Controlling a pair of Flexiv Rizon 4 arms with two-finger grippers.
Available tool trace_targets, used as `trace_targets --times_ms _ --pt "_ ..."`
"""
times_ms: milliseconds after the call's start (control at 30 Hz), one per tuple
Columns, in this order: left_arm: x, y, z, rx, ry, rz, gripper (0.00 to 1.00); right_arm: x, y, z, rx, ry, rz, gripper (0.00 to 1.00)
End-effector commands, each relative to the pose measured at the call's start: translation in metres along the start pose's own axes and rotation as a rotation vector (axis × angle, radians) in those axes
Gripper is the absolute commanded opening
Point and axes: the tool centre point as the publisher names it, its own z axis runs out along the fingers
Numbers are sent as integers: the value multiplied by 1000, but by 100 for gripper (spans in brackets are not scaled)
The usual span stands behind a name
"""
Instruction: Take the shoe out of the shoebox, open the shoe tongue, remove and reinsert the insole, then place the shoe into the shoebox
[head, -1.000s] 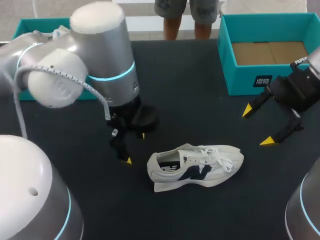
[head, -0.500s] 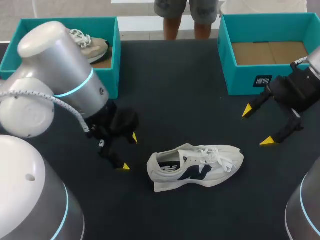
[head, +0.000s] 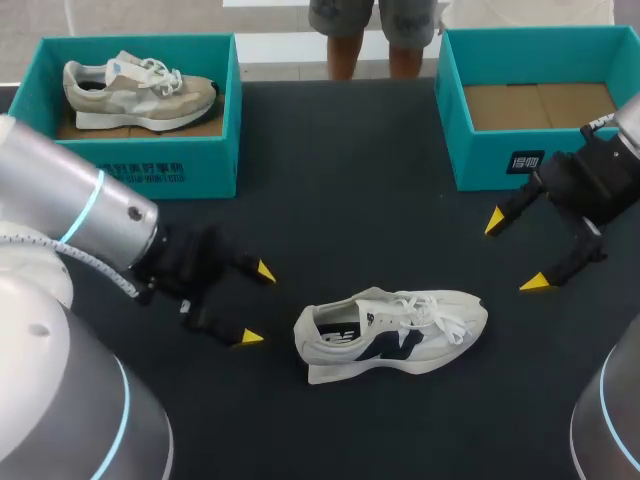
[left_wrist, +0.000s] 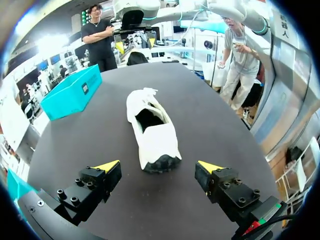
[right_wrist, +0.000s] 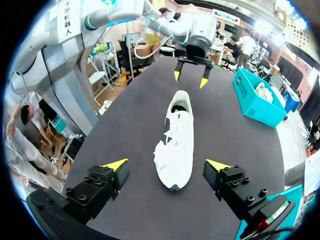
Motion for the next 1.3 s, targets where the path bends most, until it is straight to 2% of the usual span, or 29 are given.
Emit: trace_targets --times_ms 33,200,300,367,433,533,667,867,1033,1300 --pt "5 4 0 203 -29 3 100 0 0 1 2 0 1 100" --pt "5 4 0 203 -29 3 100 0 0 1 2 0 1 100" --pt "9 13 4 260 -79 -38 100 0 0 1 2 0 1 100" --pt "13 17 8 270 -114 -38 100 0 0 1 2 0 1 100" --pt "17 21 14 331 -149 -55 100 0 0 1 2 0 1 100" --pt "22 25 22 351 -189 -73 100 0 0 1 2 0 1 100" --pt "29 23 22 383 -241 -75 100 0 0 1 2 0 1 100" --pt "32 25 19 364 -239 -96 100 0 0 1 2 0 1 100" --pt "30 24 17 306 -227 -71 100 0 0 1 2 0 1 100" --pt "29 29 25 308 -230 -138 100 0 0 1 2 0 1 100"
